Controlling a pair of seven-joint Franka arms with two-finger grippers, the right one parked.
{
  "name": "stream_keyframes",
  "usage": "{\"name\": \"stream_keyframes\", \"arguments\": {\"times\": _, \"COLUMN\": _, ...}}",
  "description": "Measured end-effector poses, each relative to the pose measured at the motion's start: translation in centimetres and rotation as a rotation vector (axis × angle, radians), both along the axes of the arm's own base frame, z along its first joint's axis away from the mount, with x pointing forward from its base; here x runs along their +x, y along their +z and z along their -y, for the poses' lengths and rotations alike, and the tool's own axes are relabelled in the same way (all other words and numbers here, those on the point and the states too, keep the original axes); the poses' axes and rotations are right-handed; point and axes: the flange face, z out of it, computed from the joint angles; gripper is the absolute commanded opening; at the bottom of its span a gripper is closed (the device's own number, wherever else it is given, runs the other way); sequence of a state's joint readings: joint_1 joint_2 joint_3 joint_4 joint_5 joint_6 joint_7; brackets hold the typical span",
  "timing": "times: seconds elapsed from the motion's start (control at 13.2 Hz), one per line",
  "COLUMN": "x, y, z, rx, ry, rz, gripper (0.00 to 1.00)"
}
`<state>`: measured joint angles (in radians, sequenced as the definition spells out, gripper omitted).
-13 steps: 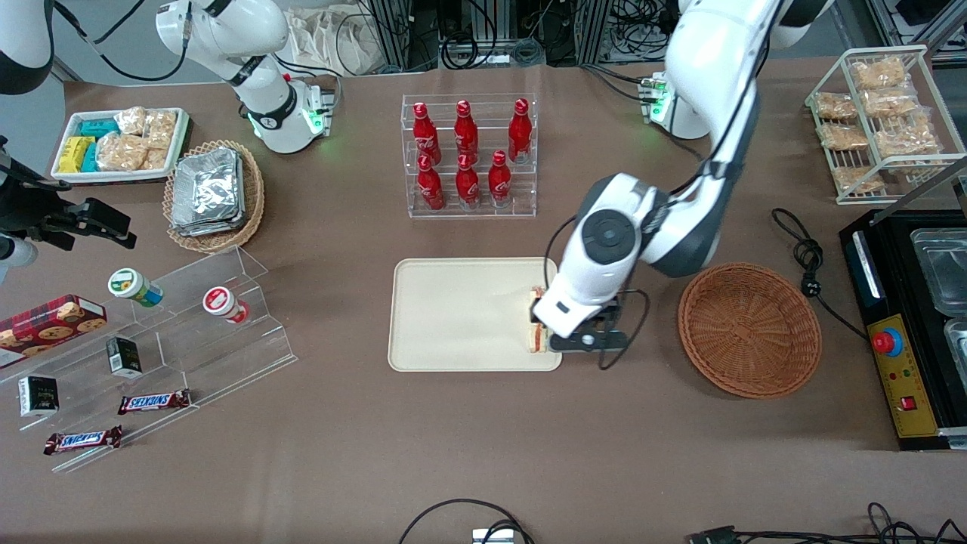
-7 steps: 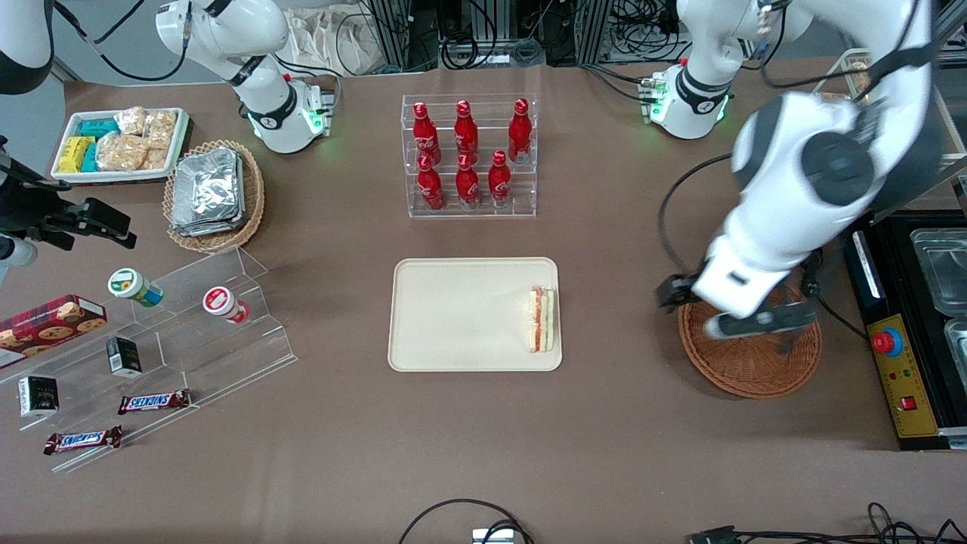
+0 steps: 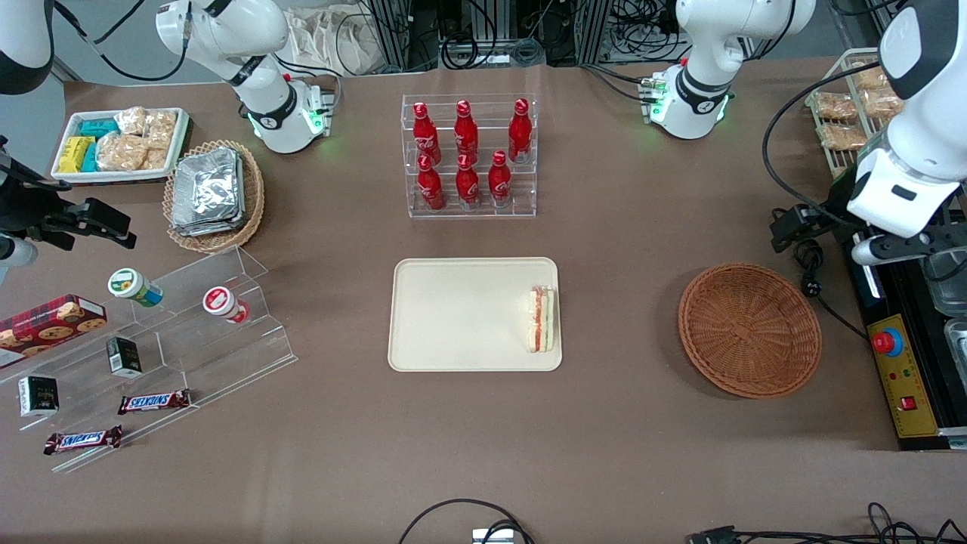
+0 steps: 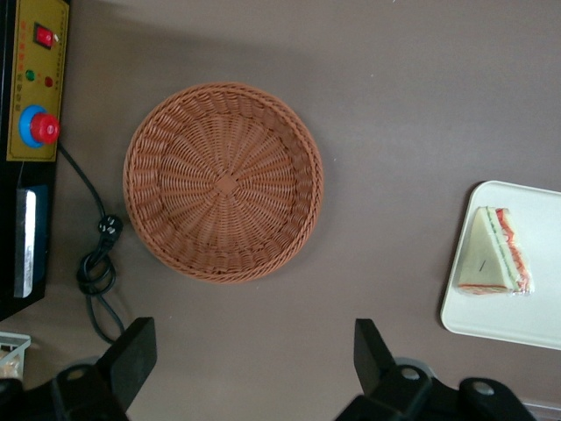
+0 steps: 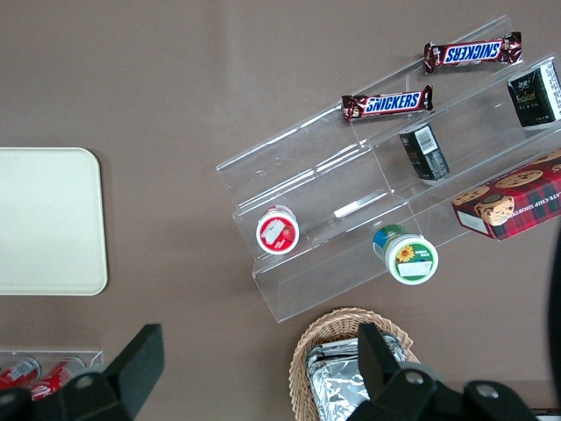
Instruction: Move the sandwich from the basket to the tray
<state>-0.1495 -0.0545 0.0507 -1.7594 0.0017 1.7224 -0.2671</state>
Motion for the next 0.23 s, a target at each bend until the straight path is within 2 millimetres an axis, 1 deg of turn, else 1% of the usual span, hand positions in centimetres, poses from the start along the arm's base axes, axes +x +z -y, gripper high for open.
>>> {"name": "stream_keyframes", "arguments": {"times": 0.15, "x": -0.12, "y": -0.3, "z": -0.11, "rx": 0.02, "ry": -0.015, "rz": -0.005, "gripper": 1.0}}
{"name": "stream_keyframes", "arguments": {"times": 0.23, "x": -0.17, "y": -0.43, "z": 0.14, "rx": 0.023, "ry": -0.025, "rz": -0.007, "gripper": 1.0}}
